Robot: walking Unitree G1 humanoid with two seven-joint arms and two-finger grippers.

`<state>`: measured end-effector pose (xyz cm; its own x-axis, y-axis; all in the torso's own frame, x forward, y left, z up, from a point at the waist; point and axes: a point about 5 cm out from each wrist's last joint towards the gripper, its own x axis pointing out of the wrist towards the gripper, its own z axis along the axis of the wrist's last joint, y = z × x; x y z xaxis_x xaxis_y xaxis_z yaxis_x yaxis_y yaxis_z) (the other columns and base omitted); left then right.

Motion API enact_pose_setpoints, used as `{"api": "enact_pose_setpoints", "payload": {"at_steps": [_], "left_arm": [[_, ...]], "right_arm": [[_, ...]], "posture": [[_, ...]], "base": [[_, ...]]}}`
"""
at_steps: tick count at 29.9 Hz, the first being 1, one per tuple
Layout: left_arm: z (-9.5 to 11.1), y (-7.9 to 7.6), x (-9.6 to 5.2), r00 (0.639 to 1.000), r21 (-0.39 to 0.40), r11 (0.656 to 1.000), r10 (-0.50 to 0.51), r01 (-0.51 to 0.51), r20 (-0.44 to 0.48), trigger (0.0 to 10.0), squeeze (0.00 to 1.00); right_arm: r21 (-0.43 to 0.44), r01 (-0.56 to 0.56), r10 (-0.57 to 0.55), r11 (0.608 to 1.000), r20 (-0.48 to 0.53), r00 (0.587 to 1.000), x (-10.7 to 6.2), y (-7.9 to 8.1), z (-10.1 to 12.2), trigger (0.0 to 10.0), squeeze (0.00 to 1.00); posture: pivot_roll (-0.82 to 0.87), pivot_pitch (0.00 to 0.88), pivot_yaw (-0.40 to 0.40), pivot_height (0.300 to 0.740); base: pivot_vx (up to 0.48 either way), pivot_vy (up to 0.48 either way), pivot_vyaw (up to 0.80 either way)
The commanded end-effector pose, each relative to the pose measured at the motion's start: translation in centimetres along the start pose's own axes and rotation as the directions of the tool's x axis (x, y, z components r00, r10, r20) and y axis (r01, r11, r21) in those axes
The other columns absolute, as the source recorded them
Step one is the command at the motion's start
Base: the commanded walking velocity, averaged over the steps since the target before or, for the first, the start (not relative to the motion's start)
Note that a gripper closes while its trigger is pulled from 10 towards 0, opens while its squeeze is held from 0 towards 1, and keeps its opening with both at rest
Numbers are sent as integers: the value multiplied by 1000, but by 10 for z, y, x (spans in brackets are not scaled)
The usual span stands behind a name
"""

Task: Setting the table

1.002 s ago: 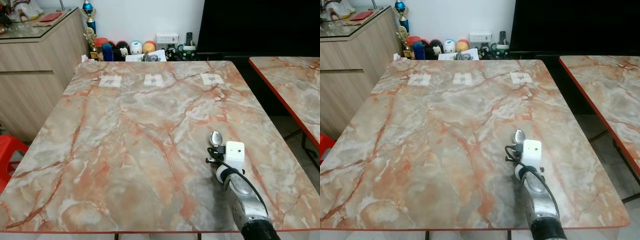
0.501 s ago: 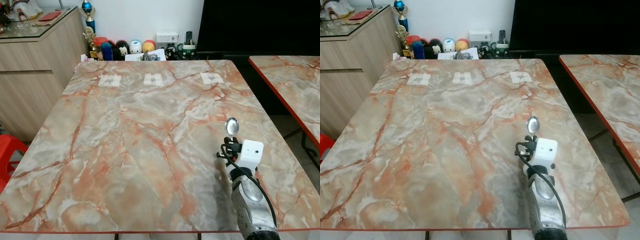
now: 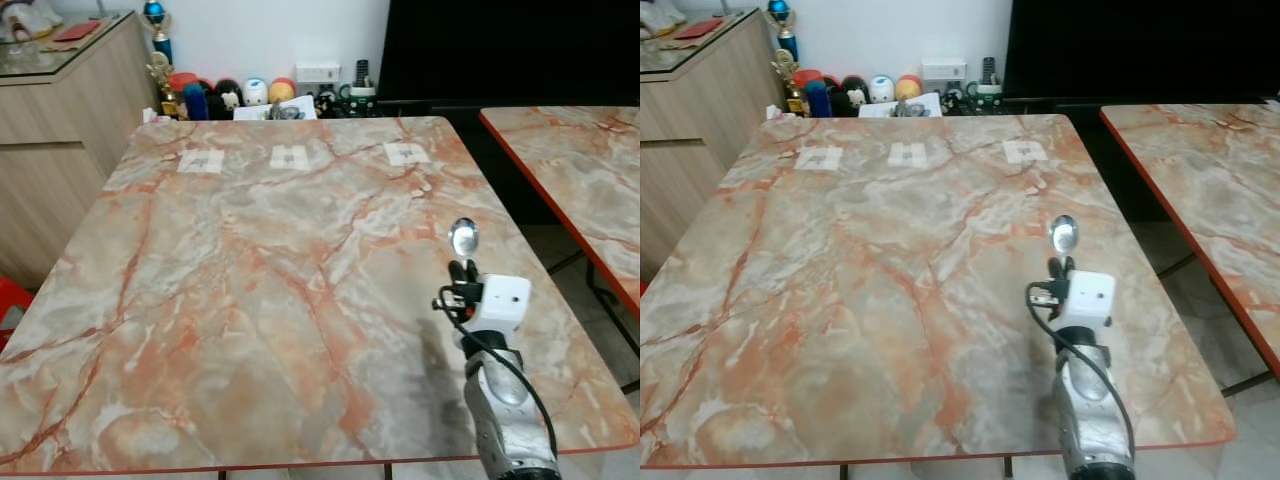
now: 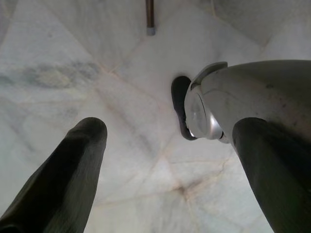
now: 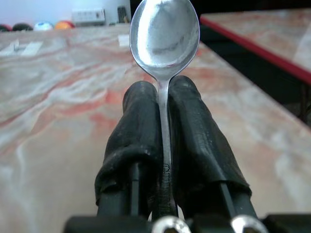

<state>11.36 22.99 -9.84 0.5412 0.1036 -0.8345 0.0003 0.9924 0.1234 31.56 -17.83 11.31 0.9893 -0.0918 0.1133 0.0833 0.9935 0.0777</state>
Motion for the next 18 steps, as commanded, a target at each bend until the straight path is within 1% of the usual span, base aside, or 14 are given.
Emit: {"api": "enact_pose_setpoints", "payload": {"at_steps": [1,6,10,18], "left_arm": [[-8,-4,-2,999,5,1000,-17,18,-35,10000,0],[-4,-4,0,999,7,1000,-17,17,-32,10000,0],[-4,-4,0,999,10,1000,-17,17,-33,10000,0],[-5,-8,0,999,10,1000,-21,21,-33,10000,0]], "right_arm": [[7,-14,14,1000,49,999,0,5,8,10000,0],[-37,-28,31,999,104,994,-1,8,17,10000,0],[-47,-31,37,998,129,991,-2,9,22,10000,0],[-47,-27,33,999,141,989,-6,10,23,10000,0]], "posture": [[12,87,-26,740],[9,88,-26,740],[6,88,-25,740],[6,87,-25,740]], "base": [[0,-364,0],[0,-368,0],[0,-373,0],[0,-377,0]]}}
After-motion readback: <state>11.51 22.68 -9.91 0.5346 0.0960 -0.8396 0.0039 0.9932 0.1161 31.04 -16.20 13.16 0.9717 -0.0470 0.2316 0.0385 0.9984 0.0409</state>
